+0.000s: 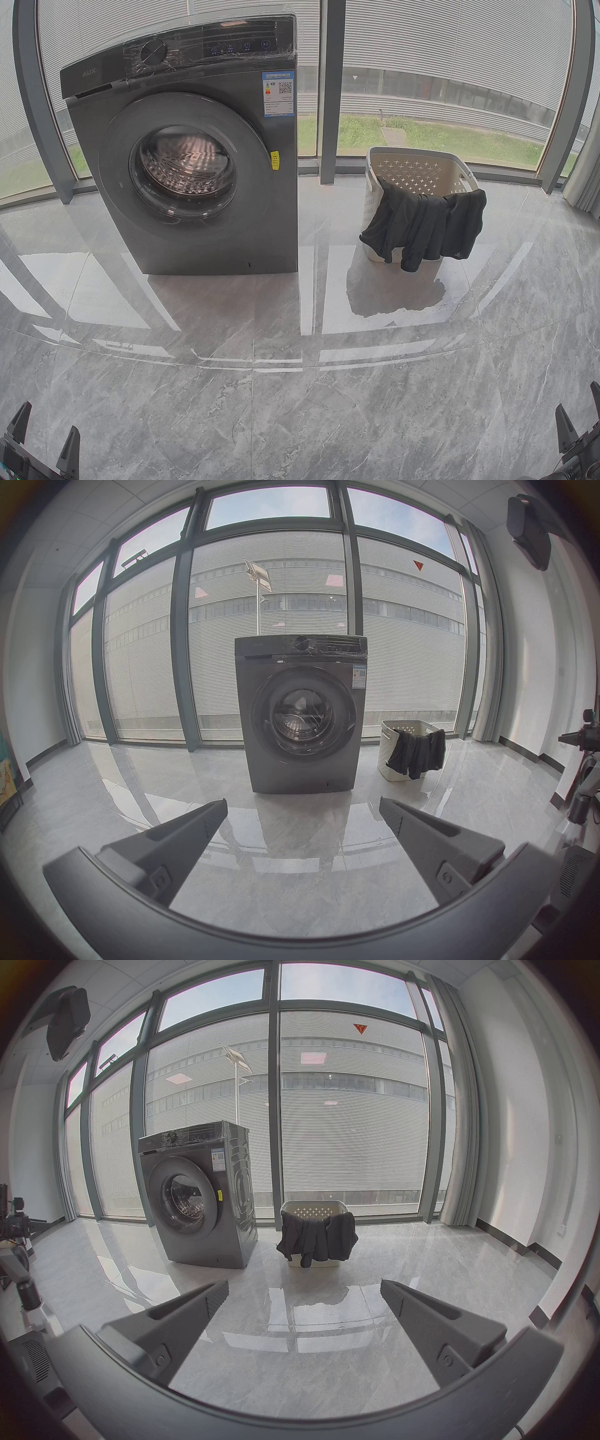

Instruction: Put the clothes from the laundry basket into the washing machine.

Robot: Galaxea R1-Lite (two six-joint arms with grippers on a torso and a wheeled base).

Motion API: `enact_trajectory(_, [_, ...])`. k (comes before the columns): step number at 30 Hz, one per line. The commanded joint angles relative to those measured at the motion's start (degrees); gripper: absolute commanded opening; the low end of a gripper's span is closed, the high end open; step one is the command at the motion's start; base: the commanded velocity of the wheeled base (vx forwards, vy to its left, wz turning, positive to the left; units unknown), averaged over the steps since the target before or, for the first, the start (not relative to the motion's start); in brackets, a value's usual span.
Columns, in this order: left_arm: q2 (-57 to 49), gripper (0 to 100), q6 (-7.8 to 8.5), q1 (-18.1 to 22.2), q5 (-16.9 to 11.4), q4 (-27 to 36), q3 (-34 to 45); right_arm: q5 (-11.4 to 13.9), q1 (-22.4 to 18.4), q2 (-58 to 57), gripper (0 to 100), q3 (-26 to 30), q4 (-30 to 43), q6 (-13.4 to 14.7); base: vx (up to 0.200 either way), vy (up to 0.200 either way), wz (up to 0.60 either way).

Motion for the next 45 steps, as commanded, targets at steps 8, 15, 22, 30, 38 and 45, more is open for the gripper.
enact_trajectory(8, [-1.0,100,-0.18,0.0,0.0,-0.1,0.9,0.0,0.0,-0.9,100,1.0,0.0,0.1,0.0,0.0,0.0])
enact_trajectory(15, [-1.0,100,-1.23,0.0,0.3,-0.1,0.9,0.0,0.0,-0.9,100,1.0,0.0,0.0,0.0,0.0,0.0])
enact_trajectory(22, [-1.0,100,-1.41,-0.1,0.3,-0.1,0.9,0.0,0.0,-0.9,100,1.0,0.0,0.0,0.2,0.0,0.0])
enact_trajectory(30, [-1.0,100,-1.76,-0.1,0.3,-0.1,0.9,0.0,0.0,-0.9,100,1.0,0.0,0.1,0.2,0.0,0.0])
enact_trajectory(38, [-1.0,100,-1.93,-0.1,0.4,-0.1,0.9,0.0,0.0,-0.9,100,1.0,0.0,0.1,0.2,0.0,0.0])
enact_trajectory(45, [-1.0,100,-1.93,-0.1,0.4,-0.1,0.9,0.0,0.0,-0.9,100,1.0,0.0,0.1,0.2,0.0,0.0])
